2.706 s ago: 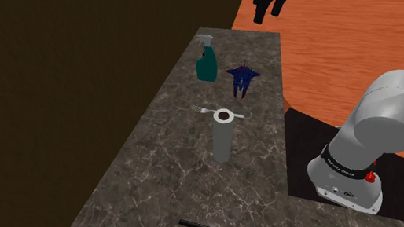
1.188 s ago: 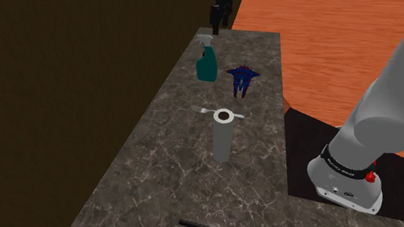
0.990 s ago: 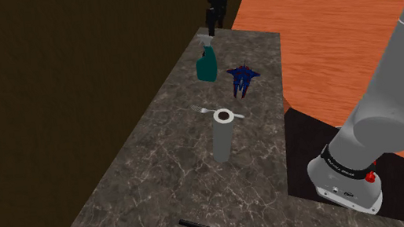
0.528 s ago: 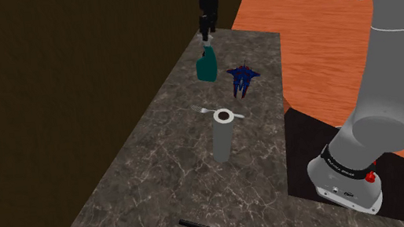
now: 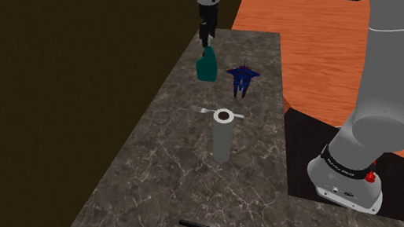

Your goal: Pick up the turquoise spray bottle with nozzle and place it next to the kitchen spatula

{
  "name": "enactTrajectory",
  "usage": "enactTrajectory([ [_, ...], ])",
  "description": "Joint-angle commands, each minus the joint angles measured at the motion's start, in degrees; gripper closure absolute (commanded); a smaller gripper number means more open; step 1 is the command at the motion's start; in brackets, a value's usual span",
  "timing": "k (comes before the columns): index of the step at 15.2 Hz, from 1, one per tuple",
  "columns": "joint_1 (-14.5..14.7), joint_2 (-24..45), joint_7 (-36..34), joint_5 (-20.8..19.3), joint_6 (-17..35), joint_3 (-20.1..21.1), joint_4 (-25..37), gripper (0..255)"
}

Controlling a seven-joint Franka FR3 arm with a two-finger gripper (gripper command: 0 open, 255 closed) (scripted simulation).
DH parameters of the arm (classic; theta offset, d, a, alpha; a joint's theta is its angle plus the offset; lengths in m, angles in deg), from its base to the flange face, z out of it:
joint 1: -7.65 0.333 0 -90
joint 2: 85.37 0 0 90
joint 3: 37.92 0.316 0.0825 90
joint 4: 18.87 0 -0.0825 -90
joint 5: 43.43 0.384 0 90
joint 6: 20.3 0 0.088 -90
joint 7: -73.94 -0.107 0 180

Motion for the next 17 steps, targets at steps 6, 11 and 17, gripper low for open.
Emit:
enactTrajectory([
  [6, -0.01, 0.02, 0.01, 0.01, 0.04, 0.00, -0.01, 255],
  [11, -0.01, 0.01, 0.01, 0.01, 0.03, 0.00, -0.01, 255],
  [17, -0.02, -0.49, -0.07, -0.11, -2.04, -0.06, 1.58, 255],
])
